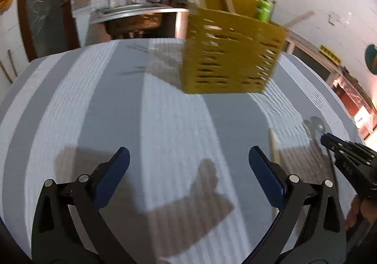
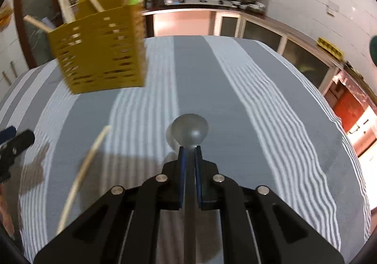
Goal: Organize utensils
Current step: 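Grasp the grey spoon with the right gripper while the left gripper grasps a chopstick, then lift the grey spoon and chopstick and carry both toward the yellow holder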
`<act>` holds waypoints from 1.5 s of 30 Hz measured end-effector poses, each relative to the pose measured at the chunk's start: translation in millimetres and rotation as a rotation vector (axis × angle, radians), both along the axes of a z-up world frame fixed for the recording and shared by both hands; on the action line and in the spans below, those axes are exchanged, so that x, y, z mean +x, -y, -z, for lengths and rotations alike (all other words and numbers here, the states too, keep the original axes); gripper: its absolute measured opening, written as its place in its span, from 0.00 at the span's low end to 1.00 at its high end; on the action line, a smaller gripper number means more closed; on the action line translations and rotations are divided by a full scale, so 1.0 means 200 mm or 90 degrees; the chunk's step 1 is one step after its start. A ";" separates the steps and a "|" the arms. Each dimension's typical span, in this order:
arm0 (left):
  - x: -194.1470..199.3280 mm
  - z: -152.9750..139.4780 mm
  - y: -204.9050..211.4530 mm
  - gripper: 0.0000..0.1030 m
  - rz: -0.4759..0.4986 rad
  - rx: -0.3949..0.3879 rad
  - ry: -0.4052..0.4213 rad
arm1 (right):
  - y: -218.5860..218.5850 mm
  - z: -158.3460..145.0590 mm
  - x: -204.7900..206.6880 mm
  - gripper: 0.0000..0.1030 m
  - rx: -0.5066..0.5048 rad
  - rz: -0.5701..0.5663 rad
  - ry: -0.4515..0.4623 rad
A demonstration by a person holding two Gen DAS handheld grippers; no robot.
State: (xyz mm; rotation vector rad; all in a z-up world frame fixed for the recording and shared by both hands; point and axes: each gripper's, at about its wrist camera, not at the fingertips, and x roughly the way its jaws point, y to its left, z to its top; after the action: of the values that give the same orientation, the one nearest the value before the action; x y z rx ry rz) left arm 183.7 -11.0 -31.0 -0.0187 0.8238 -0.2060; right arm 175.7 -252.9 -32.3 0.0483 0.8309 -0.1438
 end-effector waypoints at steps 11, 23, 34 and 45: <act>0.04 0.09 0.41 0.80 0.076 0.041 -0.057 | 0.11 0.07 0.00 0.08 0.045 0.028 0.008; 0.12 0.13 0.50 0.05 0.092 0.080 -0.072 | 0.03 0.07 0.00 0.07 0.036 0.006 0.002; 0.17 0.08 0.10 0.05 -0.011 0.032 -0.055 | -0.22 0.04 0.10 0.07 0.092 -0.062 -0.042; 0.24 0.15 -0.02 0.05 -0.050 0.046 -0.069 | -0.28 0.09 0.17 0.08 0.077 -0.067 -0.055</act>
State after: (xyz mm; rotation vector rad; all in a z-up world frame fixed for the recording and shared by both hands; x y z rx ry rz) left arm 232.3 -7.0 -61.4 0.0054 0.9369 -0.1024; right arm 210.4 -196.8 -49.6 0.1131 0.9254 0.0042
